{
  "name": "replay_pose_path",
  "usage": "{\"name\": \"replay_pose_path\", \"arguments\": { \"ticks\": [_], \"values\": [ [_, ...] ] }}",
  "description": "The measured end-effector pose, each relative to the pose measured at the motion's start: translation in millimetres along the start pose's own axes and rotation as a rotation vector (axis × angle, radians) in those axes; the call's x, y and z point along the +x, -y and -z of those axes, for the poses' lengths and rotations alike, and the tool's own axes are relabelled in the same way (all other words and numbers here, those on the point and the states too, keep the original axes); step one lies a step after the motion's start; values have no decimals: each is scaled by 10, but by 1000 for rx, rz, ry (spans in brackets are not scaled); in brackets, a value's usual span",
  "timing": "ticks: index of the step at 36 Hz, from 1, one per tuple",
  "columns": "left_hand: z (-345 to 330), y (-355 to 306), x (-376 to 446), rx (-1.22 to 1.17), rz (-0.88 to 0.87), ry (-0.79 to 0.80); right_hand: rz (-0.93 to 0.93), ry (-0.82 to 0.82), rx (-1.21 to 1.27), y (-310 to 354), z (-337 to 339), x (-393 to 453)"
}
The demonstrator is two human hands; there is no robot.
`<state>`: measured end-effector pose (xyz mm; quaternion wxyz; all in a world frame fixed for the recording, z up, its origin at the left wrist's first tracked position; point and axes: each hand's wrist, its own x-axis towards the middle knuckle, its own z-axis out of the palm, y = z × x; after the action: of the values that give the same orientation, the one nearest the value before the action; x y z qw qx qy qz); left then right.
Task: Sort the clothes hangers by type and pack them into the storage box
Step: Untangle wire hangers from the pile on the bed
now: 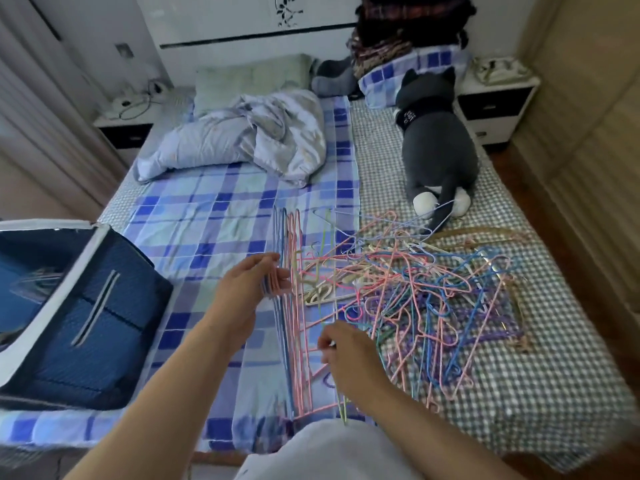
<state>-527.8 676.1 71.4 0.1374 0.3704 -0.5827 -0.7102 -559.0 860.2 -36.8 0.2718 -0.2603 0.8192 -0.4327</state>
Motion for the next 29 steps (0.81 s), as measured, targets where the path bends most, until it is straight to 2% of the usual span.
{"name": "replay_pose_path", "arguments": {
  "ticks": [6,10,14,16,18,21,24,26,29],
  "values": [
    [-168,79,-14,-4,40,46,32,81,-237,96,-116,110],
    [-139,168,7,17,56,4,114,132,-367,-8,-158,21],
    [-112,278,0,-11,113,24,94,208,-356,-185,-269,-16],
    [-80,350,-19,-21,134,31,40,272,-220,-223,-274,6],
    [-12,420,-29,-38,156,26,-61,313,28,-283,-228,23],
    [137,508,-53,-21,186,1,-356,115,255,-658,-125,53],
    [271,587,-127,-14,213,6,-700,-114,111,-1412,-21,109],
    [327,613,-195,-15,233,11,-852,-164,39,-1753,80,147],
    [413,654,-267,-5,243,-13,-982,-212,83,-2095,208,285]
  ]
}}
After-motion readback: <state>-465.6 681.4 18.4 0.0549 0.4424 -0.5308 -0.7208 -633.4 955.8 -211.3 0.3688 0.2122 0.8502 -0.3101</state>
